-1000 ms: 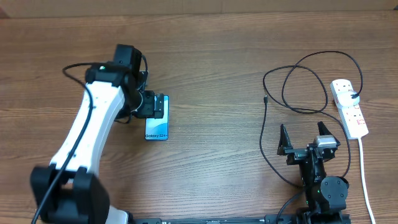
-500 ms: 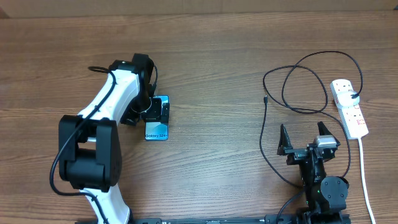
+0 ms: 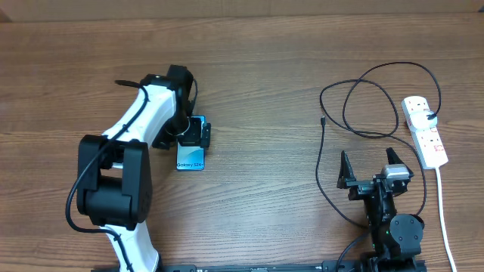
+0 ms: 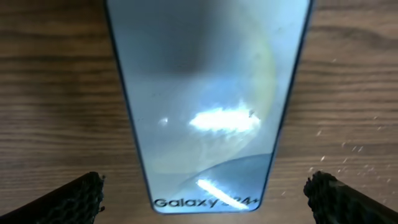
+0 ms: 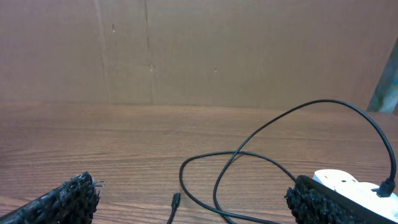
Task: Plug charger to phone and switch on socket
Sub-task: 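Lower the left gripper and close it on the phone's bottom edge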
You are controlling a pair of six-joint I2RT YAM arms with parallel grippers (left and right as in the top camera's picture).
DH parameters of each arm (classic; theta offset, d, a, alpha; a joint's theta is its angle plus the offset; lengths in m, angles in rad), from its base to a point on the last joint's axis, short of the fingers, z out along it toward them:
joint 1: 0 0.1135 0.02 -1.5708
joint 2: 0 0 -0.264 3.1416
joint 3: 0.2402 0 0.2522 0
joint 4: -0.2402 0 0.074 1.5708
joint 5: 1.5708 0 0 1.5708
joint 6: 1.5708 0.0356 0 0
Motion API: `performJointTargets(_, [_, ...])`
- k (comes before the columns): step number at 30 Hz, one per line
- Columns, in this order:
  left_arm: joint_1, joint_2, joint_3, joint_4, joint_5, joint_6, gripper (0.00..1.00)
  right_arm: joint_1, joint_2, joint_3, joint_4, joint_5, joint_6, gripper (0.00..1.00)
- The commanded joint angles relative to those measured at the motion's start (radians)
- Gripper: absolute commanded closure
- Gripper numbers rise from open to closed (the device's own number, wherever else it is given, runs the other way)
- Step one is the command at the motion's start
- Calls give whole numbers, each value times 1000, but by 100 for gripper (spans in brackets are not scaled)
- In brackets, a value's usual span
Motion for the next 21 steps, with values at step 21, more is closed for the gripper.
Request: performJointTargets(21, [-21, 14, -149, 196, -51, -139, 1, 3, 2, -10, 3, 9, -2, 0])
